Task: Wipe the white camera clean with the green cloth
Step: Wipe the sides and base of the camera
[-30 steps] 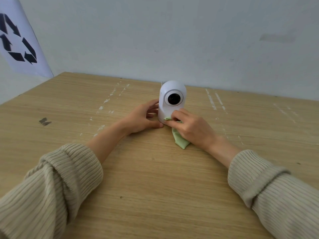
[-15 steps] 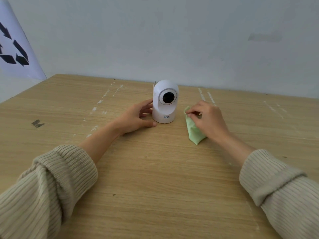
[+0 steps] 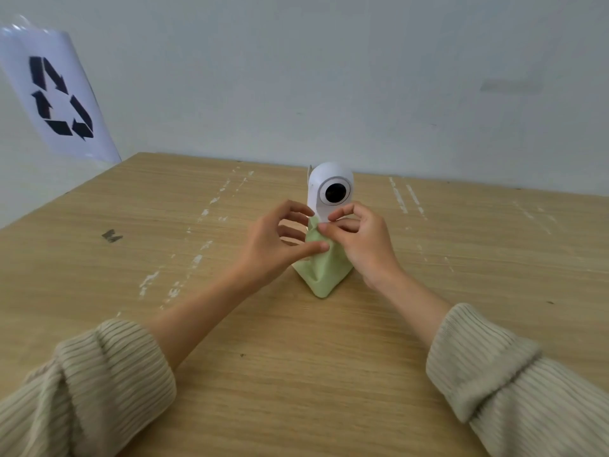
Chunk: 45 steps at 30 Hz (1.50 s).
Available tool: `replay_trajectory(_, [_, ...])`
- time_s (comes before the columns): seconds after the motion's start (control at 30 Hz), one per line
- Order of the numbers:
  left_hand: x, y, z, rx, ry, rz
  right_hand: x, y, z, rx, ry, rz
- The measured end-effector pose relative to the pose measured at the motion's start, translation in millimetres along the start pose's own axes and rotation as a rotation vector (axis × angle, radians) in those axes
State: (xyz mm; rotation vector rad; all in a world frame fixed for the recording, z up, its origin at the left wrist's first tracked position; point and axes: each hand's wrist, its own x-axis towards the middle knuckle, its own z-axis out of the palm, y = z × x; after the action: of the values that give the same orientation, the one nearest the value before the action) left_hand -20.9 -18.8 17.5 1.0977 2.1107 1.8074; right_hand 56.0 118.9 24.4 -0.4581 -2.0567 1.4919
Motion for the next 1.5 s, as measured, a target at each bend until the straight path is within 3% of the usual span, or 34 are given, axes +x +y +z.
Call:
replay_trajectory(0.17, [4,-6,-2,0.073,0.000,-0.003,-5,-3,-8,0.199,-0.026,0.100])
replay_trajectory(0.37, [26,-8,-30,0.234,0.077,-0.083,9,6,-22,-0.122,0.238,-0.164])
replay_trajectory(0.57, [56,-6,-34,0.521,0.374,-0.100,28,19,-6,-0.160,0.127,-0.114])
replay_trajectory(0.7, [59,-12,-8,0.339,0.436,-0.104,34,25,0,-0.150,0.040,-0.122])
replay_trajectory(0.87, [54,-26,12,-0.202,0.209,-0.237,41,31,-5,-0.238,0.016,-0.157])
replay_trajectory(0.97, [51,-30,9,-0.373,0.096,-0.248,46,33,-10,-0.265,-0.005,-0.157])
replay_trajectory(1.1, [56,-33,7,-0.409,0.116,-0.269,50,35,-15,-0.302,-0.032,-0.168])
replay_trajectory(1.37, [61,-6,16,-0.324,0.096,0.009,51,40,-17,-0.272,-0.028,-0.159])
replay_trajectory(1.5, [52,-1,22,-0.484,0.144,-0.107,52,40,-16,-0.252,-0.042,-0.164])
